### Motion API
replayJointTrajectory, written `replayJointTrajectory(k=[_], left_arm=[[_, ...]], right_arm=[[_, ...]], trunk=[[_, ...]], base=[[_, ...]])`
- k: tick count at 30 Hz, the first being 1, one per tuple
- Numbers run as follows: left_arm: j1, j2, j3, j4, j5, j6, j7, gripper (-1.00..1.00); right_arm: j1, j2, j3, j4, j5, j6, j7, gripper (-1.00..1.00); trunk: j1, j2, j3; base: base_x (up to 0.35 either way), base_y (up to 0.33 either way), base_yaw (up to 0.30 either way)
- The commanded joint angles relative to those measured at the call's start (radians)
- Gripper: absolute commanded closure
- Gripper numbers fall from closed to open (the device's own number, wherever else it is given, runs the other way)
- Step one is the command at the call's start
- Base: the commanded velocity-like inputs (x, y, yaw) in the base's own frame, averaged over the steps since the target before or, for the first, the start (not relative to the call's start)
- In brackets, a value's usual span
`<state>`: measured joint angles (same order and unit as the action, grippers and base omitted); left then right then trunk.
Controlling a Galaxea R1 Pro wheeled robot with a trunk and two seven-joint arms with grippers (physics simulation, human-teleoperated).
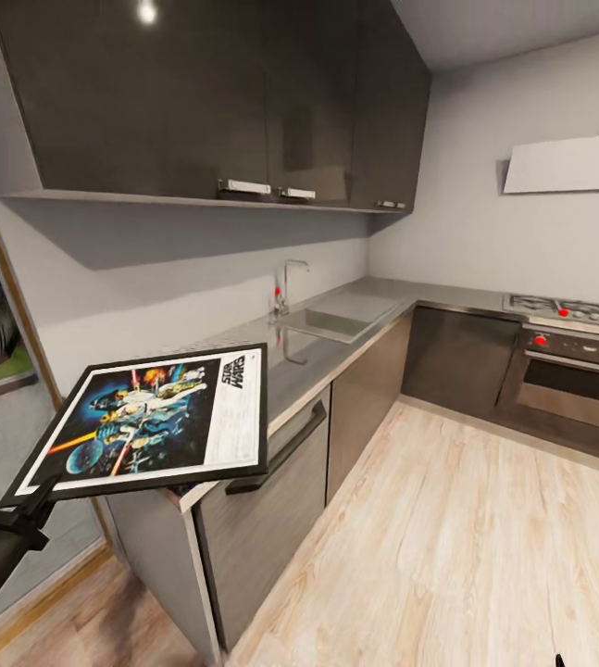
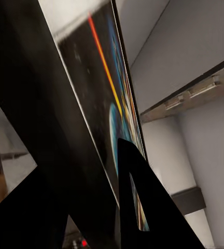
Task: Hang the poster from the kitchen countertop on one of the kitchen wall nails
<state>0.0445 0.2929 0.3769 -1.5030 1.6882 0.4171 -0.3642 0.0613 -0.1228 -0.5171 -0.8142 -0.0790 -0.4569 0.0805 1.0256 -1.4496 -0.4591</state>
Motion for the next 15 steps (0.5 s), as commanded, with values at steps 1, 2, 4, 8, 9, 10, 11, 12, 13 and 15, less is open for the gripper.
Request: replayJointTrajectory(k=[1, 2, 4, 8, 9, 10, 11, 12, 13, 15], left_arm=[[0.0, 0.0, 0.0, 0.0, 0.01, 0.022, 0.002, 1.0], [0.0, 0.0, -0.001, 0.0, 0.009, 0.028, 0.002, 1.0], [-0.006, -0.006, -0.004, -0.006, 0.006, 0.039, -0.006, 1.0], [-0.028, -0.008, -0.004, -0.021, 0.006, 0.043, -0.03, 1.0], [-0.034, -0.008, -0.004, -0.021, 0.006, 0.043, -0.03, 1.0], [-0.04, -0.008, -0.004, -0.021, 0.006, 0.043, -0.03, 1.0], [-0.045, -0.008, -0.004, -0.021, 0.006, 0.043, -0.03, 1.0], [-0.051, -0.008, -0.004, -0.021, 0.006, 0.043, -0.03, 1.0], [-0.056, -0.008, -0.004, -0.021, 0.006, 0.043, -0.03, 1.0], [-0.068, -0.008, -0.004, -0.021, 0.006, 0.043, -0.03, 1.0]], right_arm=[[0.0, 0.0, -0.001, 0.0, -0.008, -0.002, 0.008, -1.0], [0.0, 0.0, -0.001, 0.0, -0.008, -0.002, 0.008, -1.0], [-0.006, -0.005, -0.006, -0.006, -0.014, -0.008, 0.008, -1.0], [-0.012, -0.005, -0.022, -0.029, -0.023, -0.02, 0.007, -1.0], [-0.012, -0.005, -0.022, -0.034, -0.023, -0.02, 0.007, -1.0], [-0.012, -0.005, -0.022, -0.039, -0.023, -0.02, 0.007, -1.0], [-0.012, -0.005, -0.022, -0.039, -0.023, -0.02, 0.007, -1.0], [-0.012, -0.005, -0.022, -0.039, -0.023, -0.02, 0.007, -1.0], [-0.012, -0.005, -0.022, -0.039, -0.023, -0.02, 0.007, -1.0], [-0.012, -0.005, -0.022, -0.039, -0.023, -0.02, 0.007, -1.0]], trunk=[[-0.001, 0.0, -0.001], [-0.001, 0.0, -0.001], [-0.001, 0.0, -0.001], [-0.001, 0.0, -0.001], [-0.001, 0.0, -0.001], [-0.001, 0.0, -0.001], [-0.001, 0.0, -0.001], [-0.001, 0.0, -0.001], [-0.001, 0.0, -0.001], [-0.001, 0.0, -0.001]], base=[[-0.327, 0.0, 0.0], [-0.328, 0.0, 0.0], [-0.164, 0.0, 0.0], [0.0, 0.0, 0.0], [0.0, 0.0, 0.0], [0.0, 0.0, 0.0], [0.0, 0.0, 0.0], [0.0, 0.0, 0.0], [0.0, 0.0, 0.0], [0.0, 0.0, 0.0]])
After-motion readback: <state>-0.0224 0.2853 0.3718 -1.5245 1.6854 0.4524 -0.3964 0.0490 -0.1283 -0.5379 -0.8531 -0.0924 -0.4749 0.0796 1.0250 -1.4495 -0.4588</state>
